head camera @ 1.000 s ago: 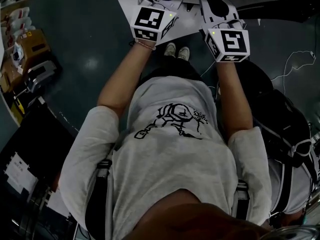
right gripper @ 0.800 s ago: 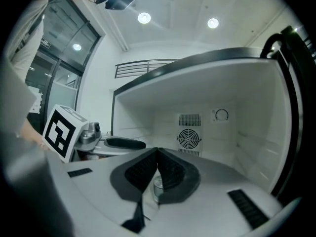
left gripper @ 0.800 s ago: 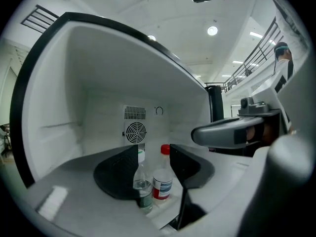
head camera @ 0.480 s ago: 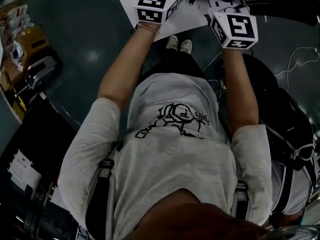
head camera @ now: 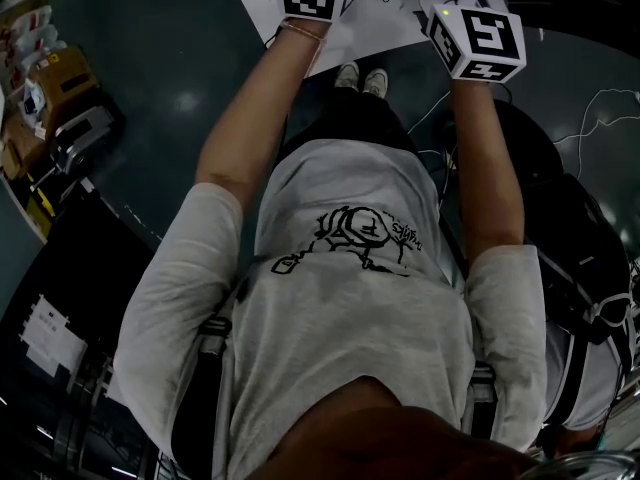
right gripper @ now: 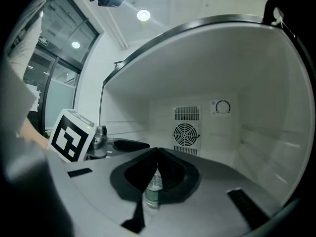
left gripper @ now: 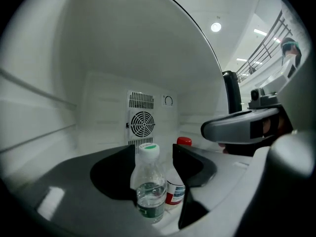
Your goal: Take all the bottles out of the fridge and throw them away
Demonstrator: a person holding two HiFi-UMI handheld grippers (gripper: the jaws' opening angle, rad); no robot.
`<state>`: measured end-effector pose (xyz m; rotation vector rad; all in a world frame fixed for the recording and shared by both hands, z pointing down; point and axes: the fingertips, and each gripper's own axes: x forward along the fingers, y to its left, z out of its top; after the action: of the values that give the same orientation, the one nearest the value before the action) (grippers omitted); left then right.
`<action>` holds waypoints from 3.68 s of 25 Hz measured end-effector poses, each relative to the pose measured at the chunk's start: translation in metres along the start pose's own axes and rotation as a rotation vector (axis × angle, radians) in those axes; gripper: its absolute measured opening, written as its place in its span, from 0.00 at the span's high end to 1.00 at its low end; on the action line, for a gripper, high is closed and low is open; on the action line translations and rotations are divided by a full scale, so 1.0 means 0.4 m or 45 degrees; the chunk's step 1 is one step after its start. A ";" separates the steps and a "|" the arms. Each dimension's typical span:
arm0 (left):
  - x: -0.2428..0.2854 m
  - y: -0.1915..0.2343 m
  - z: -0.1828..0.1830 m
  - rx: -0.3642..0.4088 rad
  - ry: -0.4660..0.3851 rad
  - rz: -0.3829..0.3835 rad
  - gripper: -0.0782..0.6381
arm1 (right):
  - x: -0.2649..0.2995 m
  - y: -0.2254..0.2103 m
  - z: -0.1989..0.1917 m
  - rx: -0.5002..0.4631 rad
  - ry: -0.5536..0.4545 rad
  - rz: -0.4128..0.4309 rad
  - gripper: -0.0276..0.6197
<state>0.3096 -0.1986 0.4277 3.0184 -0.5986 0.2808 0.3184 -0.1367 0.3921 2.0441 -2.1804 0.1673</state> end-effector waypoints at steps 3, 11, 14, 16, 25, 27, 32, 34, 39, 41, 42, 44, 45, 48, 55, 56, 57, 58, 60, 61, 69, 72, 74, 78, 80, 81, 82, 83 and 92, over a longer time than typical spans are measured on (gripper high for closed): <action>0.016 0.005 -0.002 0.002 0.005 0.008 0.58 | 0.006 -0.003 -0.001 0.001 -0.001 -0.001 0.94; 0.041 0.016 -0.020 -0.011 0.005 0.035 0.58 | 0.007 -0.013 -0.019 0.010 0.005 -0.014 0.94; 0.045 0.016 -0.019 -0.011 -0.001 0.040 0.58 | 0.004 -0.017 -0.023 0.014 0.007 -0.018 0.94; 0.047 0.016 -0.019 -0.010 -0.003 0.041 0.58 | 0.002 -0.019 -0.026 0.015 0.008 -0.020 0.94; 0.047 0.015 -0.017 -0.010 -0.005 0.035 0.67 | -0.004 -0.024 -0.029 0.019 0.009 -0.031 0.94; 0.046 0.015 -0.017 -0.010 -0.006 0.035 0.67 | -0.008 -0.025 -0.031 0.020 0.012 -0.034 0.94; 0.036 0.016 -0.017 -0.012 -0.005 0.041 0.67 | -0.016 -0.027 -0.024 0.021 0.009 -0.037 0.94; 0.030 0.017 -0.014 -0.009 -0.007 0.042 0.67 | -0.015 -0.029 -0.019 0.018 0.007 -0.036 0.94; 0.014 0.008 0.000 0.006 -0.013 0.029 0.67 | -0.017 -0.032 -0.007 0.004 0.002 -0.032 0.94; 0.005 0.006 0.007 0.005 -0.017 0.025 0.67 | -0.017 -0.032 -0.002 -0.002 0.001 -0.027 0.94; 0.001 0.005 0.011 0.005 -0.018 0.024 0.67 | -0.017 -0.033 0.001 -0.004 0.001 -0.025 0.94; -0.005 0.000 0.016 0.004 -0.018 0.020 0.67 | -0.019 -0.036 0.006 -0.006 -0.001 -0.023 0.94; -0.007 -0.004 0.018 0.002 -0.018 0.018 0.67 | -0.020 -0.037 0.009 -0.007 -0.002 -0.021 0.94; -0.017 -0.011 0.032 0.001 -0.023 0.015 0.67 | -0.022 -0.037 0.017 -0.005 -0.005 -0.018 0.94; -0.053 -0.029 0.065 0.001 -0.046 0.012 0.67 | -0.033 -0.030 0.042 -0.008 -0.016 -0.020 0.94; -0.059 -0.031 0.070 0.002 -0.049 0.011 0.67 | -0.035 -0.029 0.047 -0.008 -0.018 -0.021 0.94; -0.065 -0.034 0.074 0.003 -0.052 0.009 0.67 | -0.037 -0.026 0.050 -0.009 -0.018 -0.020 0.94; -0.071 -0.038 0.079 0.005 -0.054 0.007 0.67 | -0.040 -0.024 0.053 -0.011 -0.018 -0.018 0.94; -0.080 -0.048 0.087 0.006 -0.058 0.005 0.67 | -0.048 -0.024 0.059 -0.014 -0.018 -0.015 0.94; -0.084 -0.052 0.092 0.007 -0.058 0.004 0.67 | -0.052 -0.024 0.063 -0.013 -0.019 -0.015 0.94; -0.124 -0.078 0.115 -0.012 -0.050 -0.017 0.67 | -0.072 -0.014 0.094 -0.002 -0.025 -0.012 0.94; -0.136 -0.095 0.129 -0.002 -0.050 -0.028 0.67 | -0.084 -0.012 0.104 0.004 -0.030 -0.011 0.94; -0.146 -0.102 0.139 0.001 -0.050 -0.036 0.67 | -0.091 -0.008 0.111 0.009 -0.031 -0.009 0.94; -0.167 -0.120 0.159 0.002 -0.056 -0.056 0.67 | -0.109 0.000 0.122 0.018 -0.031 -0.007 0.94; -0.177 -0.129 0.169 0.003 -0.058 -0.067 0.67 | -0.119 0.002 0.128 0.022 -0.031 -0.008 0.94; -0.181 -0.134 0.174 0.004 -0.060 -0.071 0.67 | -0.124 0.004 0.131 0.024 -0.031 -0.008 0.94; -0.186 -0.138 0.179 0.004 -0.062 -0.074 0.67 | -0.128 0.007 0.133 0.026 -0.031 -0.007 0.94; -0.191 -0.141 0.183 0.004 -0.063 -0.076 0.67 | -0.133 0.009 0.135 0.027 -0.031 -0.006 0.94; -0.243 -0.177 0.225 0.002 -0.078 -0.108 0.67 | -0.185 0.035 0.181 0.016 -0.050 -0.003 0.94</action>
<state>0.2635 -0.1045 0.3202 3.0534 -0.4728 0.1850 0.3065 -0.0765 0.3077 2.0746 -2.2051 0.1421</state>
